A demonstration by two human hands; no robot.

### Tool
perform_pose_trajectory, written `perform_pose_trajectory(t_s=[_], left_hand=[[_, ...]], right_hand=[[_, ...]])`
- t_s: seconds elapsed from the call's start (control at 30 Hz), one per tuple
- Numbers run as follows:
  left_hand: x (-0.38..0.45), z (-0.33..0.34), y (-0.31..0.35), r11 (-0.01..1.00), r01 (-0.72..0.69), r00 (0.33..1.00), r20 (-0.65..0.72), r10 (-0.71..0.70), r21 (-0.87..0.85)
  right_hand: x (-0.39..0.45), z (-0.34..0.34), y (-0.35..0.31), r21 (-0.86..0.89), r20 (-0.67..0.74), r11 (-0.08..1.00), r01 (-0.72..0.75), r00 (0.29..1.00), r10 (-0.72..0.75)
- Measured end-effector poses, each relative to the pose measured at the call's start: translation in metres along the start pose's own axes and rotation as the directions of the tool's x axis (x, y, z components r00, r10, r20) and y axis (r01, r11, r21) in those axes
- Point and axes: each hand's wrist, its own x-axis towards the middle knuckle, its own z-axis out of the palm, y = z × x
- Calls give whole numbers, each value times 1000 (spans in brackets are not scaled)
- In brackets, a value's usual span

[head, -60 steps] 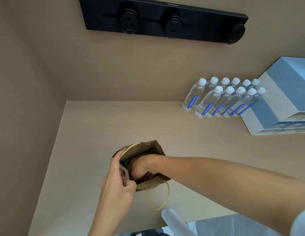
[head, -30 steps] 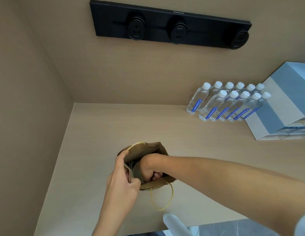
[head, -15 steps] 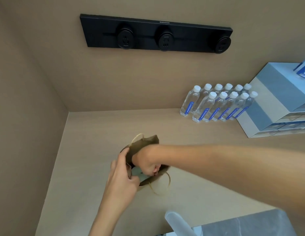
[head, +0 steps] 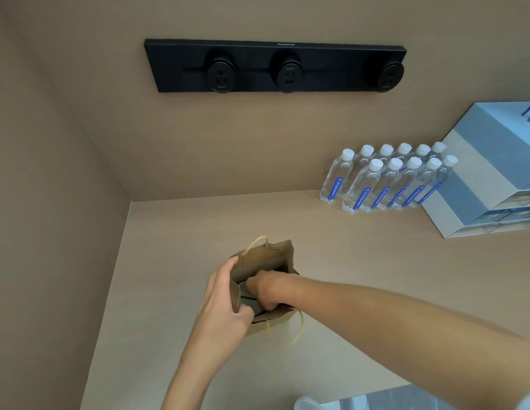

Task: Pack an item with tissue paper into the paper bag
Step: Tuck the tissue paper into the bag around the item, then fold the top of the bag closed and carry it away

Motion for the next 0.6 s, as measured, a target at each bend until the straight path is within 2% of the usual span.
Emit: perform_pose_trajectory(t_s=[0.17,0.27,0.33,0.4,0.43,0.47,0.53,0.6], left_hand=[[-2,-1,2,1000,10,1000,-7,-10,-21],[-5,-3,6,999,-20,1000,15,21,-38],[-4,-4,7,998,-40,999,31,42,-45],[-4,-5,7,995,-59,998,33,62,-78],[-5,-6,8,993,-59,997,39,63,-98],[-7,-8,10,992,-47,998,40,52,-115],[-9,-12,8,988,-14,999,-35,8,-154],[-11,-15,0,991,38,990,-130,-55,-131]], right_hand=[[-4,3,1,3,21,1000,-14,1000,14],[-22,-15,0,-45,-9,998,49,999,-50],[-43,-31,6,-25,-87,990,139,986,-141],[-74,-43,25,150,-223,952,267,947,-231],[-92,-44,39,301,-304,899,319,925,-227],[-107,-38,54,480,-392,804,353,905,-163],[-124,-14,82,768,-500,521,372,857,125],[-122,17,92,908,-404,288,306,821,404]])
